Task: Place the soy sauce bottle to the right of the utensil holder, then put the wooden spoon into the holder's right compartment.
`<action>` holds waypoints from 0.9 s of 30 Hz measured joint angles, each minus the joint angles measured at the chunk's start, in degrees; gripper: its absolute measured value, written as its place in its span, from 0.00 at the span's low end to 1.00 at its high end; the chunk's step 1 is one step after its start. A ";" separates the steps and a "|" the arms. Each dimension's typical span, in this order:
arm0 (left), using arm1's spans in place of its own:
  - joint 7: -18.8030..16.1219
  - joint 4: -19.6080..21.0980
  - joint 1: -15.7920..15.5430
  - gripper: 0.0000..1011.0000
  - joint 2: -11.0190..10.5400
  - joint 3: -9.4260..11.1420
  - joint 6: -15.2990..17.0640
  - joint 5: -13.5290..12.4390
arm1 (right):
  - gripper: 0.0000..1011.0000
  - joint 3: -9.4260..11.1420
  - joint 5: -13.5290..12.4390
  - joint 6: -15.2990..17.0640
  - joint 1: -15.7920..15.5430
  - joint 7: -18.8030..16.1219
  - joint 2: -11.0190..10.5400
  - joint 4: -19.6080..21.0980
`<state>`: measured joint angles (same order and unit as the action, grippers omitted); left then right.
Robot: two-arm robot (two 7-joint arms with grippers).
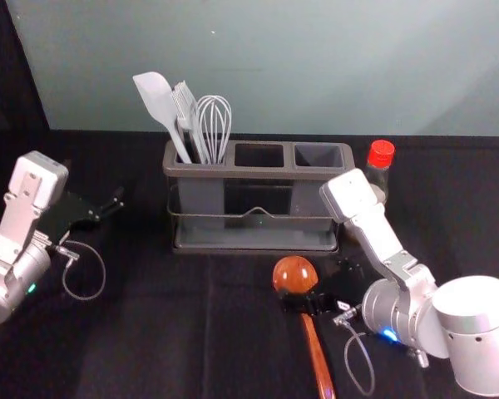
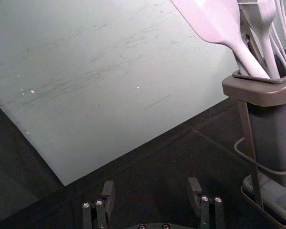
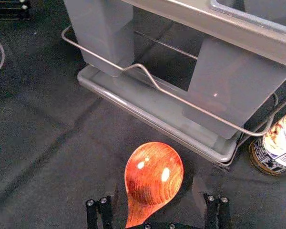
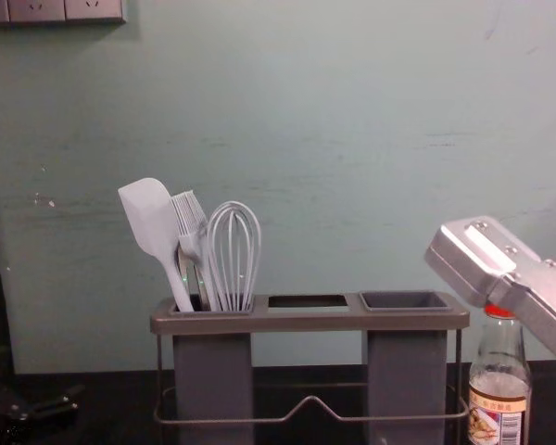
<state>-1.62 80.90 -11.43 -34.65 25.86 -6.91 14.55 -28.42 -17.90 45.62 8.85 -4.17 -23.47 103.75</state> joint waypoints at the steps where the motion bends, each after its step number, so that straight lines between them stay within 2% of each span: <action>1: 0.00 0.00 0.00 0.99 0.00 0.00 0.00 0.00 | 0.99 0.12 0.03 -0.08 0.01 0.01 0.27 -0.28; 13: 0.00 0.00 0.00 0.99 0.00 0.00 0.00 0.00 | 0.99 2.14 0.29 -2.35 -0.13 -0.42 3.46 -3.57; 27: 0.00 0.00 0.00 0.99 0.00 0.00 0.00 0.00 | 0.99 2.10 1.78 -1.19 1.13 -1.77 5.70 -5.84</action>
<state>-1.62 80.90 -11.43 -34.65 25.86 -6.90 14.55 -26.32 -16.12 44.43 9.99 -5.94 -17.77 97.91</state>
